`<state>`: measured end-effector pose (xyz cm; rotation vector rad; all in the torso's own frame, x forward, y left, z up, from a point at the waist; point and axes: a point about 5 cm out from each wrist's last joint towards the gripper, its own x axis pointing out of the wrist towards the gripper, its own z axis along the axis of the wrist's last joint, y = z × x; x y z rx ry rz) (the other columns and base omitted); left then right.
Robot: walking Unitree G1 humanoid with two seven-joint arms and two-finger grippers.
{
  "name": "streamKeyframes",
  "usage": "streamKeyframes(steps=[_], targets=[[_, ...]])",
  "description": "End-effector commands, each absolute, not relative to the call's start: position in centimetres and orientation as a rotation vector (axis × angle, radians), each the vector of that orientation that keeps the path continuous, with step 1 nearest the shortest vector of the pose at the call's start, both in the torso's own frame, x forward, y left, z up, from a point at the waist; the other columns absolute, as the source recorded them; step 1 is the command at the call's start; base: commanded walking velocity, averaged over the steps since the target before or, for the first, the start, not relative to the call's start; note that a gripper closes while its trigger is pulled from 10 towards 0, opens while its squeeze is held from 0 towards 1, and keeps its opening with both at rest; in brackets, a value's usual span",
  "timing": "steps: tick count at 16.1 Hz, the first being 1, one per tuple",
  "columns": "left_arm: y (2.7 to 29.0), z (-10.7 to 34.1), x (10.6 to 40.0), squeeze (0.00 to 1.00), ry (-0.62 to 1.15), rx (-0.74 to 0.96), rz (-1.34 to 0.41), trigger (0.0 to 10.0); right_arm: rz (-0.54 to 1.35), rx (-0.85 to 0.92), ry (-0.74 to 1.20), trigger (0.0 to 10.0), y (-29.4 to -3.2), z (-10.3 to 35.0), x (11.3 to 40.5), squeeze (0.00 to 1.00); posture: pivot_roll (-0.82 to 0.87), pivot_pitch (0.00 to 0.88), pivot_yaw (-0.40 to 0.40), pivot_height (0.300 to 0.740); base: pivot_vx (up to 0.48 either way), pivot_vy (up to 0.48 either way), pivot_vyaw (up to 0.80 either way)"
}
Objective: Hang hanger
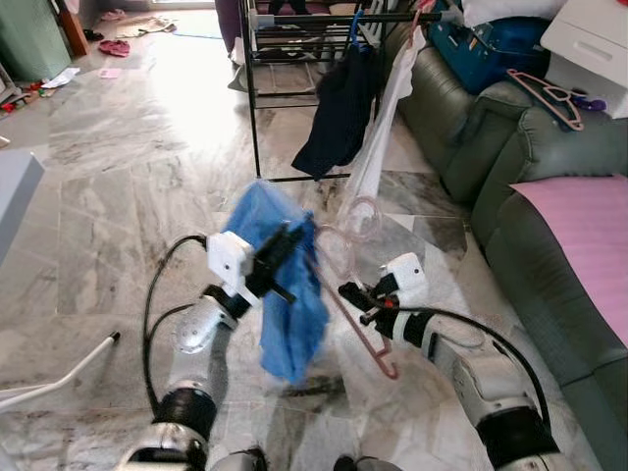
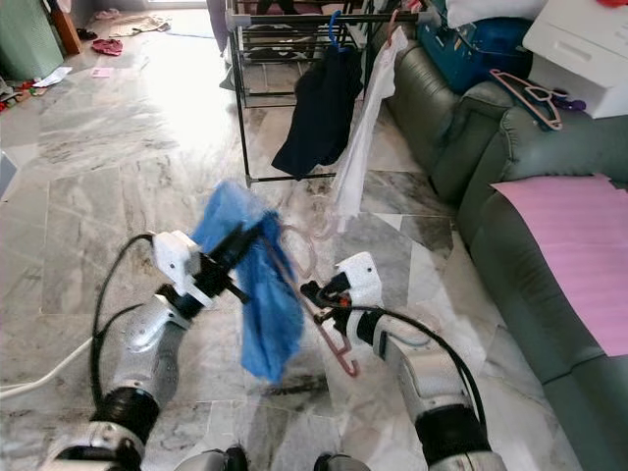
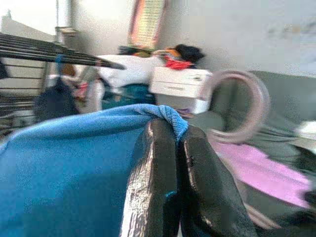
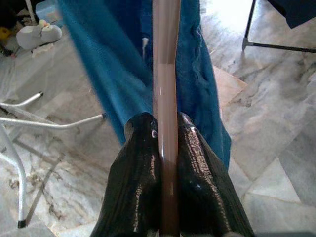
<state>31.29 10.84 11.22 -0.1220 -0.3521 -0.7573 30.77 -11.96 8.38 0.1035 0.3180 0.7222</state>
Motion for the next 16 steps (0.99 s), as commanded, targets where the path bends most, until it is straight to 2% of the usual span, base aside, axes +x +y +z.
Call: streamKeyframes(steps=[1,3,6,10,16], targets=[[10.5,11.4,30.8,0.00,-0.364,-0.133,-0.817,0.0,0.656,0.146,0.303,10.0,-12.8,8.8,31.7,0.00,-0.20,0.113,-0.026,0.740,0.000,0.000,0.00],[10.7,11.1,30.4,0.00,-0.350,-0.136,-0.830,0.0,0.563,0.136,0.311,10.0,-13.8,8.5,32.5,0.00,-0.20,0.114,-0.023,0.740,0.000,0.000,0.00],[11.8,9.2,30.1,0.00,-0.257,-0.123,-0.793,0.0,0.526,0.134,0.250,10.0,-14.4,9.5,33.2,0.00,-0.19,0.114,-0.019,0.740,0.000,0.000,0.00],[12.7,7.1,30.0,0.00,-0.128,-0.084,-0.708,0.0,0.622,0.084,0.243,10.0,-14.1,9.7,32.1,0.00,-0.20,0.116,-0.014,0.740,0.000,0.000,0.00],[11.6,10.7,32.7,0.00,-0.264,-0.080,-0.628,0.0,0.707,-0.020,0.348,10.0,-13.6,7.6,30.1,0.00,-0.22,0.117,-0.019,0.740,0.000,0.000,0.00]])
